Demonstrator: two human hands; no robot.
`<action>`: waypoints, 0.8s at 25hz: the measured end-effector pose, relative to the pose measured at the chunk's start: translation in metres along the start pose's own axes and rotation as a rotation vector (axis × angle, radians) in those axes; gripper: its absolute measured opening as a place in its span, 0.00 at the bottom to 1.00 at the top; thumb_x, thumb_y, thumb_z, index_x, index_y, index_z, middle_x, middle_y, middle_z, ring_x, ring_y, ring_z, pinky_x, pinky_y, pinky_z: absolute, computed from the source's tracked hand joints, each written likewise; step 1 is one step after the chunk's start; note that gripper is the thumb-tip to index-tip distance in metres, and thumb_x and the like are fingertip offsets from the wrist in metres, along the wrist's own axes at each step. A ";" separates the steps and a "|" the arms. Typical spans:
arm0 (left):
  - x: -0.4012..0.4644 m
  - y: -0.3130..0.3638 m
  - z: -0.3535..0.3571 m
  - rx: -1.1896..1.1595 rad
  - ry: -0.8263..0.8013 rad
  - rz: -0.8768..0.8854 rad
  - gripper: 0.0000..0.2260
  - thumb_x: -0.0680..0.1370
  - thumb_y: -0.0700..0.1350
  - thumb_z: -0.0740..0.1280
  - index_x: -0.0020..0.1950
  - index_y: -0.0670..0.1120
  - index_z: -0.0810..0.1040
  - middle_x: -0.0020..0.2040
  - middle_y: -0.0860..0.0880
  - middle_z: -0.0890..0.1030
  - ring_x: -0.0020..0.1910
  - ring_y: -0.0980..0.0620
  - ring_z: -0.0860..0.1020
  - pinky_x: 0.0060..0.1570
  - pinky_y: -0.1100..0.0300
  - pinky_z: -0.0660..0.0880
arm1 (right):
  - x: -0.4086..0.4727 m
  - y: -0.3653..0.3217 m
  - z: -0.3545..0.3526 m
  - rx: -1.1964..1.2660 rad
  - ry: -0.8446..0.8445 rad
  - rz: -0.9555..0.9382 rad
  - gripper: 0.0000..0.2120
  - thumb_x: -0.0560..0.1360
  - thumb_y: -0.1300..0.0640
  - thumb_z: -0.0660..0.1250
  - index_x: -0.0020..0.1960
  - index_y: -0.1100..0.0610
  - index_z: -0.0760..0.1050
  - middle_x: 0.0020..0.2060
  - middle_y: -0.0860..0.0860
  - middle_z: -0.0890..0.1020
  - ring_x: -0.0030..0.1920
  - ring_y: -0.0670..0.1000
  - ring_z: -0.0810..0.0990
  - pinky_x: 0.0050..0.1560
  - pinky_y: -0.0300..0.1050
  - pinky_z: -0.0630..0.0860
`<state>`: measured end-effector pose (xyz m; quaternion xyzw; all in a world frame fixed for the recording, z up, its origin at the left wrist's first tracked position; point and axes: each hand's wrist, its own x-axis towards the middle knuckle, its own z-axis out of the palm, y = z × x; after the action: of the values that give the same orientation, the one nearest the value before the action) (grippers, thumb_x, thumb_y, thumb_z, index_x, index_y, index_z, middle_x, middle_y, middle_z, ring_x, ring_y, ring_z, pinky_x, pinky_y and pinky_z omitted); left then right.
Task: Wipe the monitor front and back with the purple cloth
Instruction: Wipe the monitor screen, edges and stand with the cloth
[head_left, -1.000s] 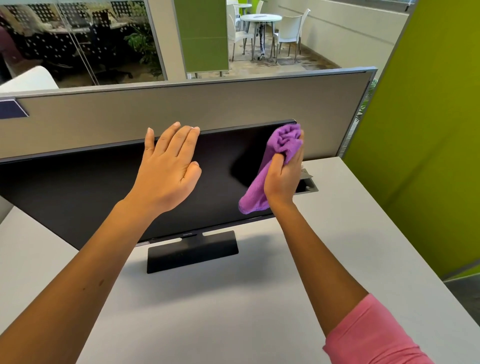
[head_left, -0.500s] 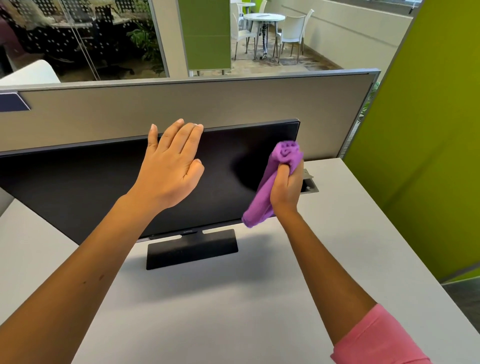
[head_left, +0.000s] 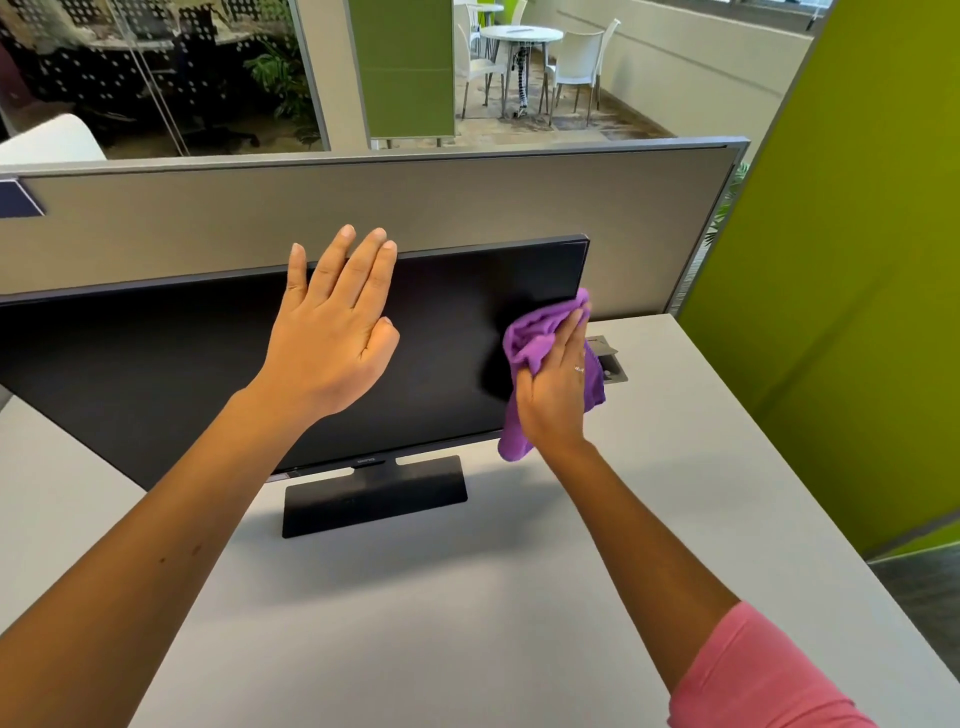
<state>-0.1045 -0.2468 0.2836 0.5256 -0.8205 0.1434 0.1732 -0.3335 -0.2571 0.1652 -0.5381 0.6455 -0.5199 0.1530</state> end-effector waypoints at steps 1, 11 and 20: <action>0.000 0.000 0.000 0.003 -0.003 0.002 0.28 0.77 0.49 0.46 0.78 0.47 0.50 0.79 0.51 0.50 0.78 0.50 0.44 0.74 0.45 0.37 | -0.006 0.009 0.005 -0.128 -0.045 -0.012 0.35 0.79 0.50 0.60 0.77 0.54 0.42 0.77 0.54 0.53 0.75 0.57 0.58 0.72 0.55 0.63; -0.001 -0.002 0.001 0.035 -0.004 0.001 0.29 0.77 0.49 0.47 0.78 0.46 0.49 0.79 0.50 0.50 0.78 0.50 0.43 0.73 0.45 0.37 | -0.001 -0.010 0.014 -0.216 0.085 -0.088 0.34 0.77 0.49 0.59 0.76 0.61 0.48 0.75 0.61 0.56 0.73 0.65 0.59 0.69 0.60 0.65; 0.000 0.024 0.015 0.100 0.044 -0.107 0.32 0.75 0.49 0.48 0.77 0.39 0.48 0.78 0.42 0.49 0.77 0.43 0.43 0.73 0.44 0.38 | -0.041 0.059 0.018 -0.113 -0.127 0.092 0.30 0.79 0.52 0.60 0.76 0.52 0.50 0.73 0.53 0.63 0.70 0.56 0.67 0.67 0.46 0.70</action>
<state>-0.1288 -0.2431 0.2690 0.5735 -0.7790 0.1861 0.1720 -0.3357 -0.2382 0.0935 -0.5474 0.6870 -0.4399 0.1867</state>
